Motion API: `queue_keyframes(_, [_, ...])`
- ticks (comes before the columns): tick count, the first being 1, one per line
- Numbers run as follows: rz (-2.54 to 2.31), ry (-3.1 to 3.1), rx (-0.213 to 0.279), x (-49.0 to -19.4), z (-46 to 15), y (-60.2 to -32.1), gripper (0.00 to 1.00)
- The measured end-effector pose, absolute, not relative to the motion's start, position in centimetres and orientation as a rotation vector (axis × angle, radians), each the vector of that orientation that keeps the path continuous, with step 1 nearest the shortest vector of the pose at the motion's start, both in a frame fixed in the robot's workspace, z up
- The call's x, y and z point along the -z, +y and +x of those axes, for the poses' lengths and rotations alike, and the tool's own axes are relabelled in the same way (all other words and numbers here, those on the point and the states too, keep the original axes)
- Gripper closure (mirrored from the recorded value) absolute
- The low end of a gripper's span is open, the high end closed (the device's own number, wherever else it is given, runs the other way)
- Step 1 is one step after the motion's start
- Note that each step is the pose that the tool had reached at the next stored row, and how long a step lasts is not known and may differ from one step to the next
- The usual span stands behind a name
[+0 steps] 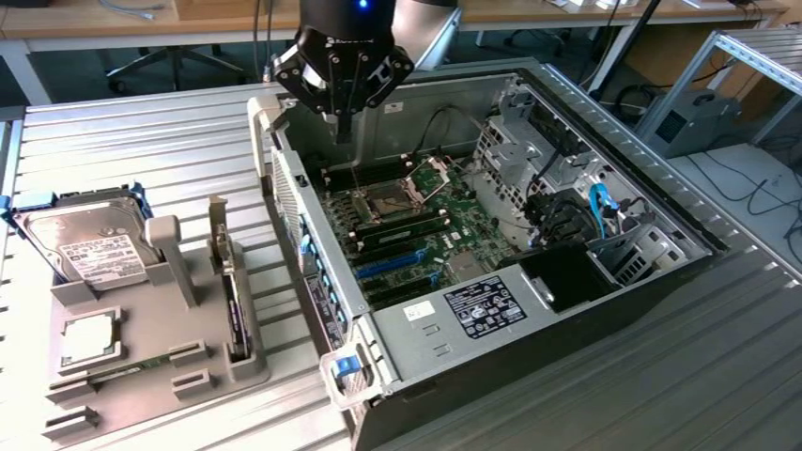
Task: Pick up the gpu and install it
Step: 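Reach for the gpu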
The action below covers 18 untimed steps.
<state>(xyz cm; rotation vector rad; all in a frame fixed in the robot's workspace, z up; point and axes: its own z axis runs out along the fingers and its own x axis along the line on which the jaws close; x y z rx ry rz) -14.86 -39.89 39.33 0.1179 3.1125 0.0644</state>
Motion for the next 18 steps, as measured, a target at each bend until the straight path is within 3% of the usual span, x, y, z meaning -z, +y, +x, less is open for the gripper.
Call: queue_keyframes(18, [0.118, 3.113, -0.064, -39.33, -15.45, -39.89, 0.89])
